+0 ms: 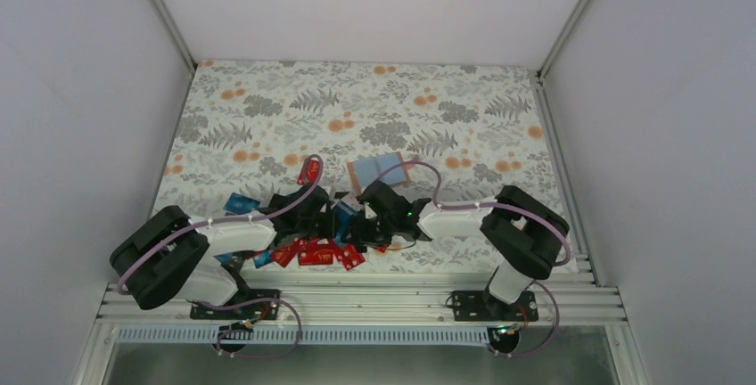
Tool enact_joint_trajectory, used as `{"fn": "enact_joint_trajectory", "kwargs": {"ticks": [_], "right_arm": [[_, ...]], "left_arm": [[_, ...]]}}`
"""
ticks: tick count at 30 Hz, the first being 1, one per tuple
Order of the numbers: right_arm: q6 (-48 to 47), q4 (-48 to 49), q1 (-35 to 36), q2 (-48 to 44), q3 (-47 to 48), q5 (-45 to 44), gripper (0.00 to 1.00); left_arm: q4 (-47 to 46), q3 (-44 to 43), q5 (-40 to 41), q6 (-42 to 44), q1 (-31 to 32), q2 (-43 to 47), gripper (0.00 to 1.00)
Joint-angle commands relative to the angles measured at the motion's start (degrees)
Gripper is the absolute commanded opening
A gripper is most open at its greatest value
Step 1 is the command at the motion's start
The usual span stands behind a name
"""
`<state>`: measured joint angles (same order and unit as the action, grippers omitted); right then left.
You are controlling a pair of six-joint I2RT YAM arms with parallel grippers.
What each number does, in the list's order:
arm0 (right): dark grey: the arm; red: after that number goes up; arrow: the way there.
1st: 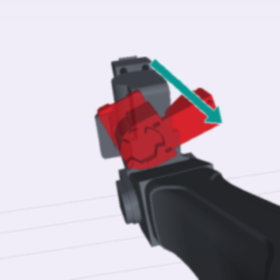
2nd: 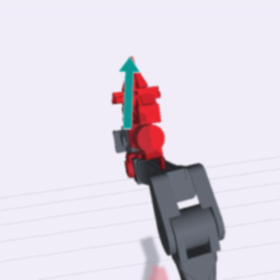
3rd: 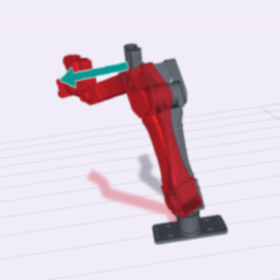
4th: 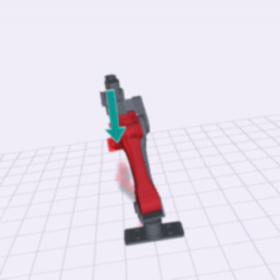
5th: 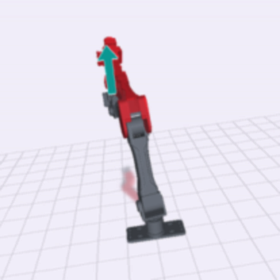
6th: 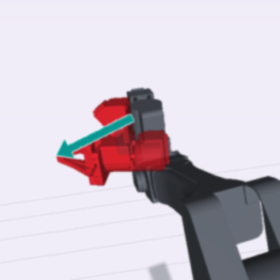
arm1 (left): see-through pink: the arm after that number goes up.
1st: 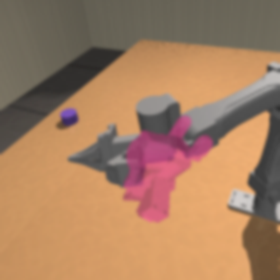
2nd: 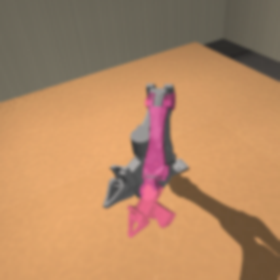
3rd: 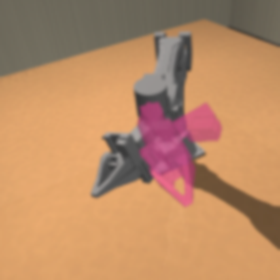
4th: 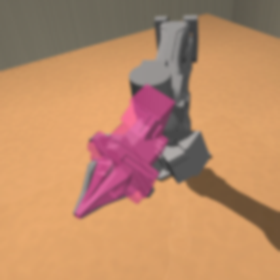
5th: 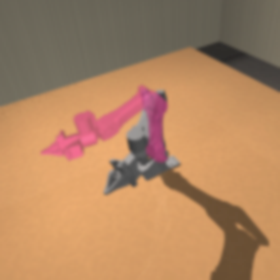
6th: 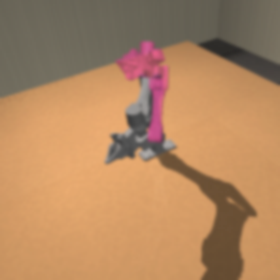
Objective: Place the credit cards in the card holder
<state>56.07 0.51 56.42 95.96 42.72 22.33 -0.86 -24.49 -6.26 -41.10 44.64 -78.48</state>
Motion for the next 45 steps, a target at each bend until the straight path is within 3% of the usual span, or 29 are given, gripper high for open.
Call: {"fn": "enact_joint_trajectory", "kwargs": {"ticks": [1, 8, 19, 31, 39, 45], "right_arm": [[0.09, 5.51, -0.95, -5.67, -0.5, -2.42, 0.42], [-0.48, -2.04, -1.18, -11.64, -1.96, -5.75, 0.42], [-0.51, -8.41, -2.51, -19.58, -9.6, -9.34, 0.42], [-7.67, -9.06, -4.04, -16.36, -9.48, -11.16, 0.38], [-13.7, -13.74, -5.45, -18.2, -6.65, -12.39, 0.46], [-18.42, -15.67, -12.0, -17.68, -6.07, -9.55, 0.48]], "left_arm": [[3.61, 3.17, -8.97, -1.99, 3.25, 0.51, 0.02], [3.13, 1.86, -8.44, -2.19, 6.15, -0.15, 0.02], [1.0, -4.71, -6.59, -3.27, 11.51, -9.14, 0.02], [1.18, -6.27, -5.37, -3.67, 12.65, -11.13, 0.02], [2.63, -7.05, -4.21, -3.61, 12.62, -10.52, 0.02], [3.53, -6.64, -2.41, -4.87, 13.02, -7.01, 0.02]]}}
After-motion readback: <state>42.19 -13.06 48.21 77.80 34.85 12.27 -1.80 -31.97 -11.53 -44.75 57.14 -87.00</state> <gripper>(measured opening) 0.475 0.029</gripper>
